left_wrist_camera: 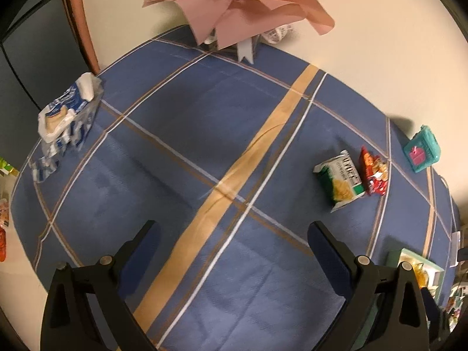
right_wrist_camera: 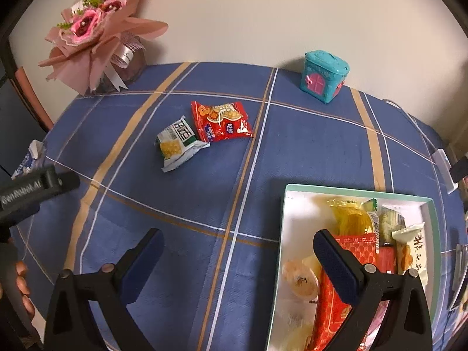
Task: Organize snacks
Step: 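Withdraw both tools from the tray toward the last two snacks, then grasp the green-white cracker pack with the left tool while the right grasps the red candy bag, then carry the cracker pack and candy bag over the tray with both tools, then open both tools to release the cracker pack and candy bag into the tray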
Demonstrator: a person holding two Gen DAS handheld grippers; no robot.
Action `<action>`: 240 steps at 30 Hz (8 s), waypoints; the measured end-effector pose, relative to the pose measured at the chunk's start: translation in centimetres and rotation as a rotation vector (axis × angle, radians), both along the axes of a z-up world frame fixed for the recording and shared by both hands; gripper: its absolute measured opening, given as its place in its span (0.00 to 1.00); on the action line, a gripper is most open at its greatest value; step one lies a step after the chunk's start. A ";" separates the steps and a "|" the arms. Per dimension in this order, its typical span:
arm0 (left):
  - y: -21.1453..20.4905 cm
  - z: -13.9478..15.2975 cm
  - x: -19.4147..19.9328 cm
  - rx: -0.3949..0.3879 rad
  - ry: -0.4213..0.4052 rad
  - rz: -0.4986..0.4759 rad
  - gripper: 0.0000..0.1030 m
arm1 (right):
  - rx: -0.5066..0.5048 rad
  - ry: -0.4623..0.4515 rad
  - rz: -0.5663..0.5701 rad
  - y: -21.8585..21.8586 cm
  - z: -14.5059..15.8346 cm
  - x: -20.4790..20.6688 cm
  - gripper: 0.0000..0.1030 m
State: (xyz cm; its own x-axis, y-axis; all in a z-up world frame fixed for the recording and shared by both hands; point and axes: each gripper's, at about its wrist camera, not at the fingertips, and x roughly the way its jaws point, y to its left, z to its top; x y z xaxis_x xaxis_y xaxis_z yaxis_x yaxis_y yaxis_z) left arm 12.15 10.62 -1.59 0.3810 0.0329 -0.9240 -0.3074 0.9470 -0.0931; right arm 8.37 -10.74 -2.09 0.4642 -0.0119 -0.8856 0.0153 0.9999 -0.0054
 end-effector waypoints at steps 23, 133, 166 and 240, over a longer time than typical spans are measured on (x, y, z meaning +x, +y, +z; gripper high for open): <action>-4.1 -3.0 6.4 -0.090 -0.037 -0.056 0.97 | 0.092 0.021 -0.090 -4.2 0.4 9.6 1.00; -10.6 4.1 -4.8 -0.087 -0.087 -0.225 0.54 | 0.217 0.044 -0.206 -8.7 1.9 -3.2 0.59; -18.2 4.8 -8.4 -0.046 -0.101 -0.340 0.54 | 0.190 0.016 -0.257 -13.9 3.0 -8.7 0.59; -25.9 -0.9 -6.8 -0.300 0.066 -0.523 0.66 | 0.278 0.067 -0.468 -21.8 0.5 -9.1 0.70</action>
State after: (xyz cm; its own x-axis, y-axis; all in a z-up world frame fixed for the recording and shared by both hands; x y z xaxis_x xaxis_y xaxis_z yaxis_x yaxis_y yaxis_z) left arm 5.37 -15.29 -2.44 0.2182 -0.4086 -0.8862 0.1772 0.9096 -0.3758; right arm -0.68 -32.50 -1.63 0.4079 0.0347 -0.9124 0.4678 0.8502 0.2414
